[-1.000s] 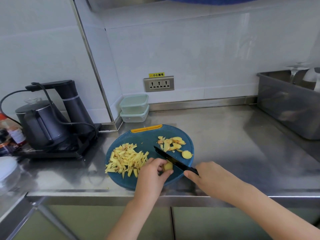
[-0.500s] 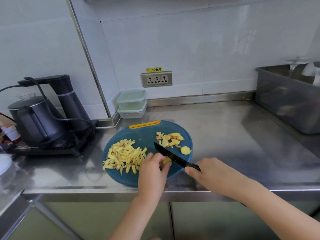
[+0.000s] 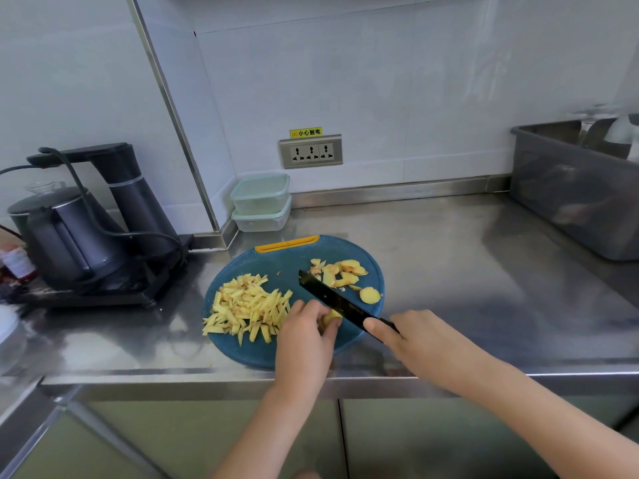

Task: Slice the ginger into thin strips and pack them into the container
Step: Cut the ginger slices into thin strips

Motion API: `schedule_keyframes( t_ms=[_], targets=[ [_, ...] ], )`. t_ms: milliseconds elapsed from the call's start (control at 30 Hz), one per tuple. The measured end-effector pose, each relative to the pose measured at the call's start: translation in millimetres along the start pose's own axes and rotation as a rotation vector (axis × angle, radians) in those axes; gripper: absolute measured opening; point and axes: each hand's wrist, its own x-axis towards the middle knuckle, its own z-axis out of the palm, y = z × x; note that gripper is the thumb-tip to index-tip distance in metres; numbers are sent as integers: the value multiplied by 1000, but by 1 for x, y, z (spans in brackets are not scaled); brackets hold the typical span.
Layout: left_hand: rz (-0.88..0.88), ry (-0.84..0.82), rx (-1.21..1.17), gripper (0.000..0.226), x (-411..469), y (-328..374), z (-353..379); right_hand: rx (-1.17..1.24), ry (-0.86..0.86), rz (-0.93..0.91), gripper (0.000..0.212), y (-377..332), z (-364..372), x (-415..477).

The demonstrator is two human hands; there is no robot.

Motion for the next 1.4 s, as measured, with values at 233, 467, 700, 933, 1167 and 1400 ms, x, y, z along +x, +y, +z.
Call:
schedule_keyframes(
  t_ms=[233,467,700,933,1167,1400],
  targets=[
    [-2,-16,2,8,0,0,-2,-65,-34,-1,51,-3,1,0],
    [-10,-49,-8,8,4,-3,-3,-154,-68,-47,50,-10,0,16],
    [-10,-57,-57,4,3,-6,-5,-80,-75,11,50,-14,5,36],
    [-27,-25,-93,9,2,-3,-5,261,-121,111,47,-1,3,24],
    [-39,-18,-100,9,1,-1,-5,189,-61,41,52,0,2,18],
    [-23,-17,-84,10,1,1,-7,86,-47,-9,51,-6,3,14]
  ],
)
